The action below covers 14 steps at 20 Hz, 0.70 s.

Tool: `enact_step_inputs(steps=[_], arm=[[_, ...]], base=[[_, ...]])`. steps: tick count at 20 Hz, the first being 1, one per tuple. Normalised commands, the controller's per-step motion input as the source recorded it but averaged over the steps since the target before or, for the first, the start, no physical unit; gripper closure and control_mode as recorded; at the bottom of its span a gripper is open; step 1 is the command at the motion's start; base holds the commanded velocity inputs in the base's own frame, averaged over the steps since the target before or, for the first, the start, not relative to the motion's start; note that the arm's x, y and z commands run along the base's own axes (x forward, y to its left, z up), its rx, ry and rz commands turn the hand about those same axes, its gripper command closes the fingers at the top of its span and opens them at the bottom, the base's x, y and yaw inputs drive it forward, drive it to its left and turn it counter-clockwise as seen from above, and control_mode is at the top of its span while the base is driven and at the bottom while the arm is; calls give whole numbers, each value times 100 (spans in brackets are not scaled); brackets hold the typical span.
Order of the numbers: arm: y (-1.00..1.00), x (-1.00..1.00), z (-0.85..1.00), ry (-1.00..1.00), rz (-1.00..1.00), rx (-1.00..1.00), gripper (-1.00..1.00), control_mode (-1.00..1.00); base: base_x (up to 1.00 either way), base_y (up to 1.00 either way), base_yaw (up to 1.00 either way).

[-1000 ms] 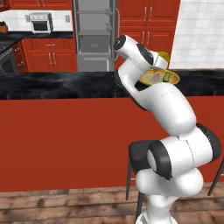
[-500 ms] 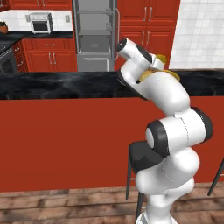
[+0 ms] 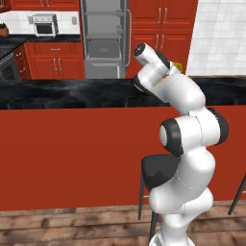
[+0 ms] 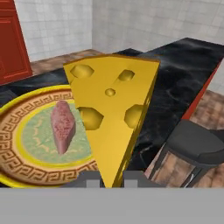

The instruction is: Take the cheese, steak, and cucumber from the fridge and place them on the plate on the dining counter to create an appetizer plate.

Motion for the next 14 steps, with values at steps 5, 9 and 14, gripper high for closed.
enact_step_inputs(steps=[5, 9, 14], arm=[[-16, 45, -1, -1, 0, 11, 100, -100], [-1, 57, -10, 0, 0, 12, 100, -100], [0, 55, -16, 0, 0, 8, 100, -100]], base=[[0, 0, 0], [0, 0, 0], [0, 0, 0]])
